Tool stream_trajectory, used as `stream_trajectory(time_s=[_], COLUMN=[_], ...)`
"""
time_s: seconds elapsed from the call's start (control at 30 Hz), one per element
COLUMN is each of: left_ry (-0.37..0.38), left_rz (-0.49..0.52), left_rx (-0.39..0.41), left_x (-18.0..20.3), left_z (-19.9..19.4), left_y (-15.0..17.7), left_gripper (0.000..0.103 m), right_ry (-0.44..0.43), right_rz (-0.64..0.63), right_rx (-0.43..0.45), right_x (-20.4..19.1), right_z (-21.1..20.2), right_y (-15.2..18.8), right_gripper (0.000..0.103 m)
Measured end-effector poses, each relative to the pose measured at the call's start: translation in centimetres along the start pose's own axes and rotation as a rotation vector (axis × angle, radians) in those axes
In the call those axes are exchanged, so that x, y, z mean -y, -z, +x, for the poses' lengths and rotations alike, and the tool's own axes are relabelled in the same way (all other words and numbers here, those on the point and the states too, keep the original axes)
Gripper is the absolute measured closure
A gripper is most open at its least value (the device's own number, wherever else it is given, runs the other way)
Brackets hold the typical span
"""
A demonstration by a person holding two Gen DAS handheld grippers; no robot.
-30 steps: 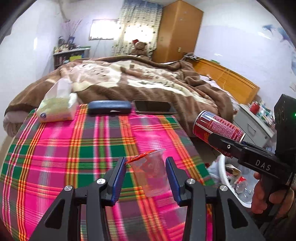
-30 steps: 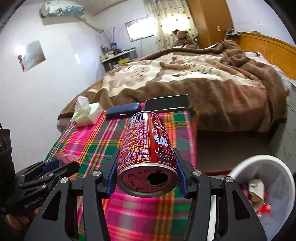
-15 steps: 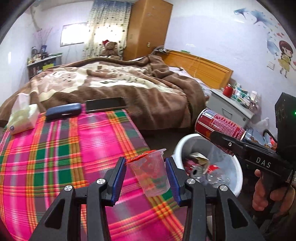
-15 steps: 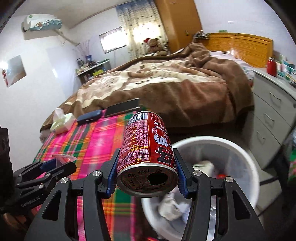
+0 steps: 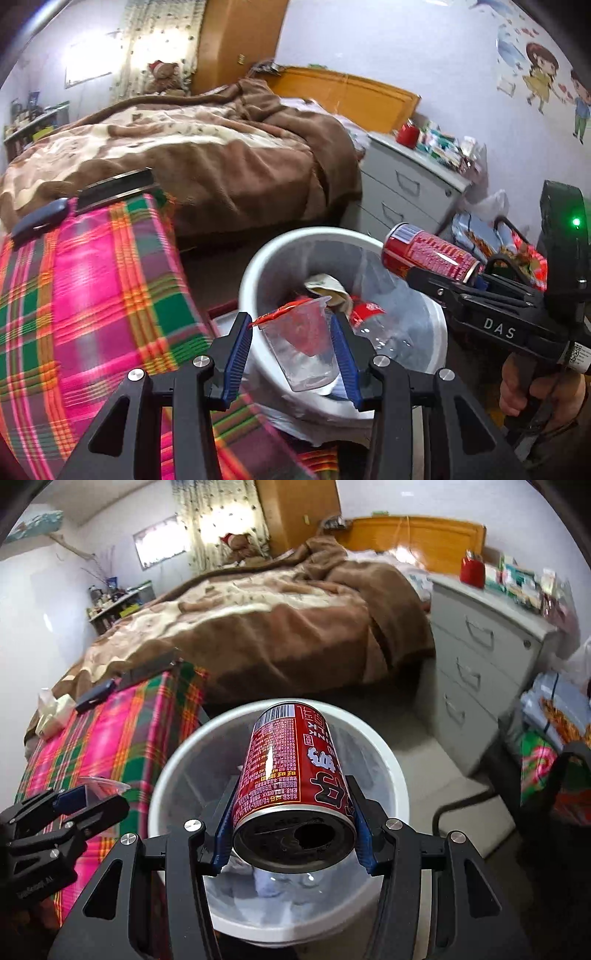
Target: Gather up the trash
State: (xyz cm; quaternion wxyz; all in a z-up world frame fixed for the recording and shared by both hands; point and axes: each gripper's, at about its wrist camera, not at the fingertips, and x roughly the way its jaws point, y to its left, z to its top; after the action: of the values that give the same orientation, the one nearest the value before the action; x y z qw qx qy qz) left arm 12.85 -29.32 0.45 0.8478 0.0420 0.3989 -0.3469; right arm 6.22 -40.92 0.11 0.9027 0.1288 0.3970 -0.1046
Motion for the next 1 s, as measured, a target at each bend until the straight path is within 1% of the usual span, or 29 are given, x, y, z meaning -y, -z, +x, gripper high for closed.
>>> stream_trajectory(time_s=[0.2,0.3,0.33,0.37,0.43,0.5,0.57,0.7,0.77,0.87,1.0], left_ry=[0.016,-0.004,-0.003,-0.002,-0.012,-0.007,-0.023,-0.031,-0.05,-0.06,-0.111], left_rz=[0.031,0.022,0.019,0.019,0.017,0.013,0.014,-0.001,-0.009,-0.011,-0.011], left_rx=[-0.018,-0.025,-0.027,-0.026,-0.02,-0.017,-0.014,0.001,0.016,0.034,0.077], left_x=[1.8,1.8,1.7,1.7,1.5,1.2,1.0,0.6,0.2,-0.3,-0.9], left_z=[1.8,2.3,2.4,2.3,2.1,1.9,1.6,0.6,-0.3,-1.4,-3.6], left_y=[0.0,-0.2,-0.2,-0.2,-0.1,-0.1,0.0,0.3,0.7,1.1,2.1], left_gripper=[0.059,0.057,0.053,0.045,0.041,0.04,0.038,0.037,0.031,0.029,0.029], right_ry=[0.013,0.001,0.002,0.002,0.005,-0.001,-0.014,-0.012,-0.013,-0.037,-0.051], right_rz=[0.037,0.046,0.042,0.039,0.039,0.045,0.046,0.022,0.014,0.024,0.021], right_rx=[-0.043,-0.044,-0.044,-0.045,-0.045,-0.021,-0.006,0.031,0.048,0.067,0.11], right_x=[1.7,1.9,1.8,1.8,1.7,1.6,1.5,0.8,0.4,-0.2,-1.5], right_z=[0.9,0.9,0.9,0.9,0.9,0.4,0.0,-1.1,-1.5,-2.2,-3.3], right_y=[0.6,0.8,0.9,1.0,1.1,1.2,1.2,1.4,1.6,2.0,3.0], right_gripper=[0.049,0.049,0.049,0.049,0.048,0.046,0.044,0.044,0.044,0.044,0.044])
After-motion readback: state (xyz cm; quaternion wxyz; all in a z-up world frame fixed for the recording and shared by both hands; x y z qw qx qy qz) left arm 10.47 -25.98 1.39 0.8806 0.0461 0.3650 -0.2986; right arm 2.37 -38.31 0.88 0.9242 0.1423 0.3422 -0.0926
